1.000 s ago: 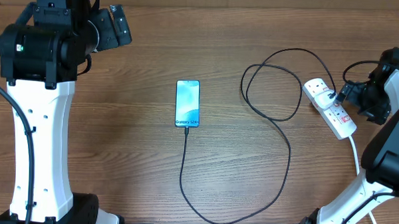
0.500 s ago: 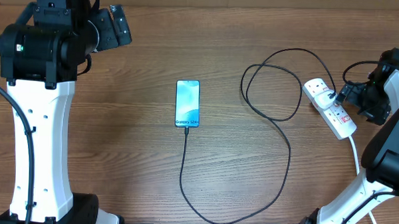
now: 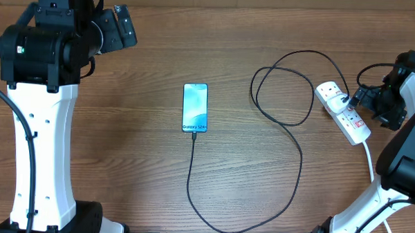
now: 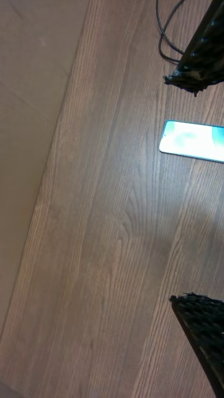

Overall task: Plug charger to phone and switch on socket
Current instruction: 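Press the power strip switch down with the right gripper, then lift the right gripper up and back from the power strip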

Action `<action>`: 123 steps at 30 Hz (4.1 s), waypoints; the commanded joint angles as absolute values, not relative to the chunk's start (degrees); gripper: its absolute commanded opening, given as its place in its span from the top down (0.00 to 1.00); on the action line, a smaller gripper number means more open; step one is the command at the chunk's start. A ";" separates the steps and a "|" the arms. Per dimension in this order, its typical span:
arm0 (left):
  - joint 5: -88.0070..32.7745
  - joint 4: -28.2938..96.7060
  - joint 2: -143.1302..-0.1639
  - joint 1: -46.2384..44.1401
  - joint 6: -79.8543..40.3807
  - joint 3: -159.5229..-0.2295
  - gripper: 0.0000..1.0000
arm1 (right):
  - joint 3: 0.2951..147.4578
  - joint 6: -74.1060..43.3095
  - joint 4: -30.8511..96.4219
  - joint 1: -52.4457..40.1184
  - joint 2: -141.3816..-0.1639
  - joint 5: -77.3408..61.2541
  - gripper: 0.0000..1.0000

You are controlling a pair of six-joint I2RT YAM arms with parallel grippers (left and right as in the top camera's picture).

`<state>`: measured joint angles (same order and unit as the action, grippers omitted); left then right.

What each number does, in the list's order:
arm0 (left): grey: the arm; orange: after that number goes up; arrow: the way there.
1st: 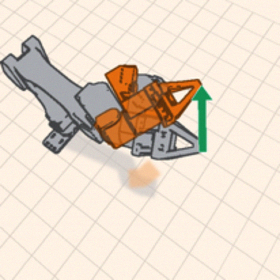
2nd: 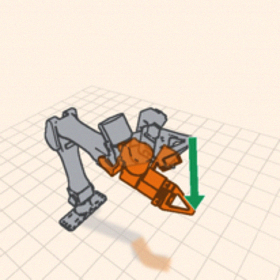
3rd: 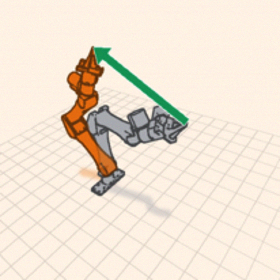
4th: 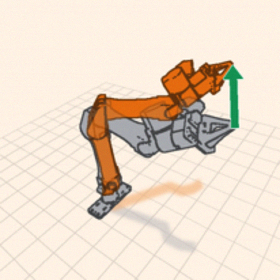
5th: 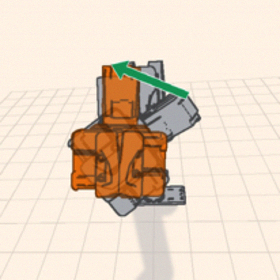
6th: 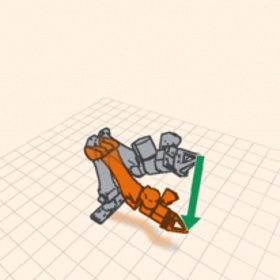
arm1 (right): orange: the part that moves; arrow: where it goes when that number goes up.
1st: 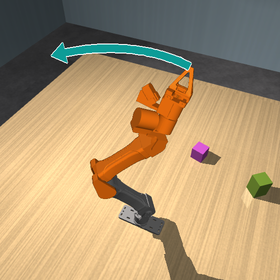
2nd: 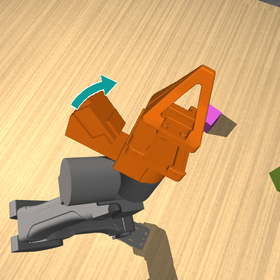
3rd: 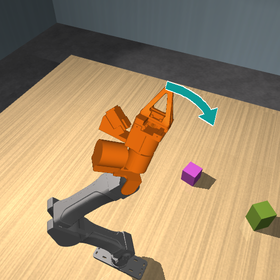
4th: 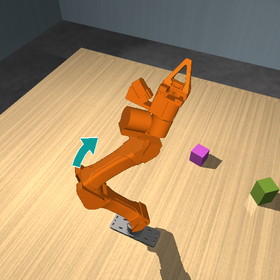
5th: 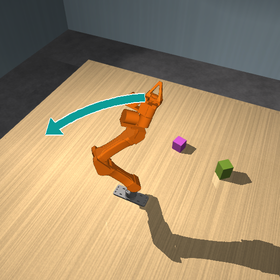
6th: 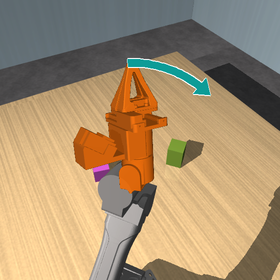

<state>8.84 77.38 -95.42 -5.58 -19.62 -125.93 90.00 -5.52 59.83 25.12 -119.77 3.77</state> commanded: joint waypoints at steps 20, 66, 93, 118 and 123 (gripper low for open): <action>9.56 77.36 -95.24 -5.65 -20.80 -125.78 0.01 | 90.00 -4.19 61.98 24.88 -120.05 1.10 0.00; 9.56 77.36 -95.24 -5.65 -20.80 -125.78 0.00 | 91.50 -5.96 75.46 20.32 -74.96 -6.09 0.00; 9.56 77.36 -95.24 -5.65 -20.80 -125.78 0.01 | 71.68 -8.97 82.00 16.88 -40.62 -11.68 0.00; 9.56 77.36 -95.24 -5.65 -20.80 -125.78 0.00 | 48.40 -2.35 57.93 5.87 -21.96 -12.62 0.00; 9.56 77.36 -95.24 -5.65 -20.80 -125.78 0.01 | 41.39 1.87 52.34 5.74 -12.67 -13.15 0.00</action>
<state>8.86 77.43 -95.42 -5.58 -19.62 -125.93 44.18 -2.09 53.87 6.20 -16.95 -12.53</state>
